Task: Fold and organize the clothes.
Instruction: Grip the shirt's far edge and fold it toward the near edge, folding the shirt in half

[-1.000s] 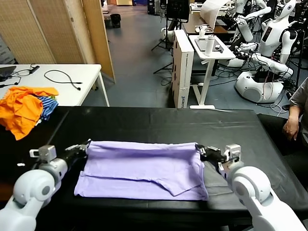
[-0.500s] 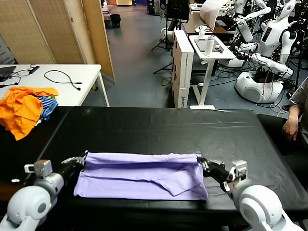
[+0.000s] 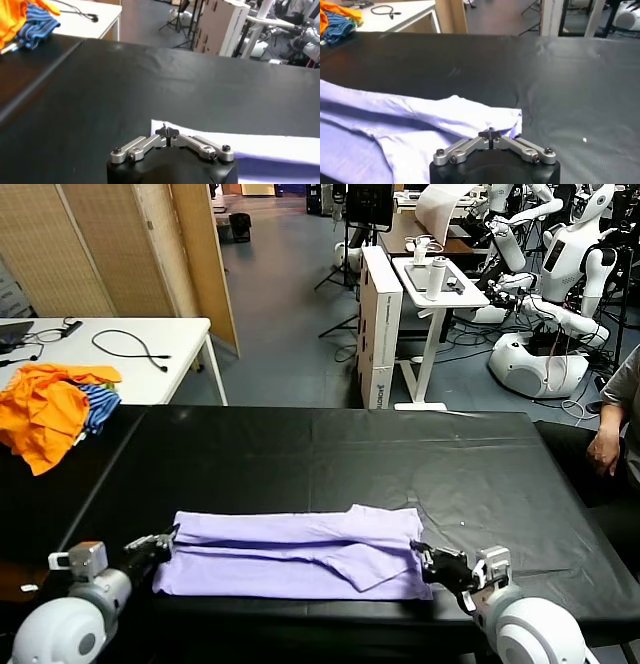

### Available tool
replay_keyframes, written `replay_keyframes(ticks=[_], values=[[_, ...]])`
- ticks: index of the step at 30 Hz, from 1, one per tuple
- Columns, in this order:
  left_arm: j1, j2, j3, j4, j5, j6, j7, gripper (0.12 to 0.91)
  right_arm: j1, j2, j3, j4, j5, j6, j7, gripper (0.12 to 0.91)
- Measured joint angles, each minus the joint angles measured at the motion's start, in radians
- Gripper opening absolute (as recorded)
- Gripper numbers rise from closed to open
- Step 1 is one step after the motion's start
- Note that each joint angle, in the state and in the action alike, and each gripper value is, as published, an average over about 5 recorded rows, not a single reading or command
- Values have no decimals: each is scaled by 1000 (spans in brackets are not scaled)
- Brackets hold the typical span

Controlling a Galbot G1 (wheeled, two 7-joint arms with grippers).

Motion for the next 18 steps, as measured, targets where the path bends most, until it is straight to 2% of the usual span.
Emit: replay_keyframes(ticks=[5,9,11,14,18], values=[[10,-11,-2,-1,6,4,-5,150,-5,1,0,-2,-1,0,-6,141],[15,-23,0,-6,13,21,-25,151,-8,0,3,8,2,0,-11,142],[20,-31,0,-13,22,36,-39,164,-12,-2,7,16,2,0,-13,174],[31,-43,-5,-29,31,67,-76,277,-19,-4,16,34,6,0,-15,314],[50,-61,-23,-57,35,114,-125,535,-12,-10,36,66,47,0,-15,559]])
